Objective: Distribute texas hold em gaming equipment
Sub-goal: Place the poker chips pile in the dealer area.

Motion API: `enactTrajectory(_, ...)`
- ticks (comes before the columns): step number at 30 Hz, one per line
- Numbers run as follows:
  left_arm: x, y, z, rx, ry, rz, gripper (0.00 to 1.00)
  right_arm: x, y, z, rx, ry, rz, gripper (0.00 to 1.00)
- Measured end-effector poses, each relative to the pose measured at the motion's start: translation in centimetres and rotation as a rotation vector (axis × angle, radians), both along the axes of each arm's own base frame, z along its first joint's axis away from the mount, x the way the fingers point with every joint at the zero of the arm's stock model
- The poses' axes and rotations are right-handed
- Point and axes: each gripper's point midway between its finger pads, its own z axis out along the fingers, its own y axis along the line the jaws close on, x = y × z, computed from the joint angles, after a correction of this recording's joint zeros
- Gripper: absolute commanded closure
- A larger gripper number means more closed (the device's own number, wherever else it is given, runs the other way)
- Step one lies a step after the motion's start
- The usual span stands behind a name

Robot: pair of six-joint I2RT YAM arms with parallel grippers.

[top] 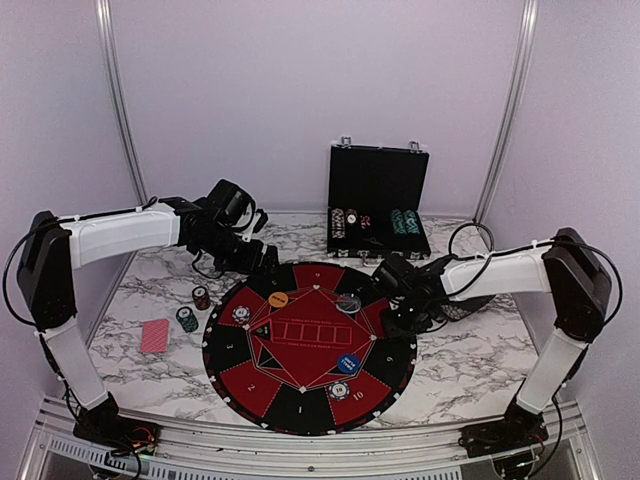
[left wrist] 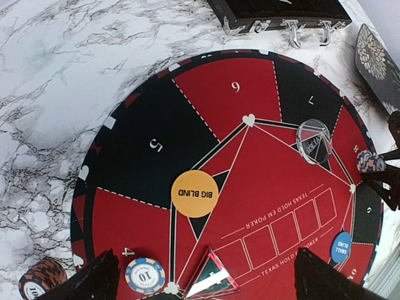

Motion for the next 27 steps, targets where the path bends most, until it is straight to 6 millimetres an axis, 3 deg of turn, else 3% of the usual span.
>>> enactTrajectory(12, -0.1, -0.1, 0.0, -0.003, 0.003, -0.004, 0.01, 0.1, 0.0, 0.0, 0.0, 0.004, -0.005, 0.71)
enactTrajectory(27, -0.1, -0.1, 0.0, -0.003, 0.002, -0.008, 0.01, 1.6, 0.4, 0.1, 0.0, -0.001, -0.005, 0.7)
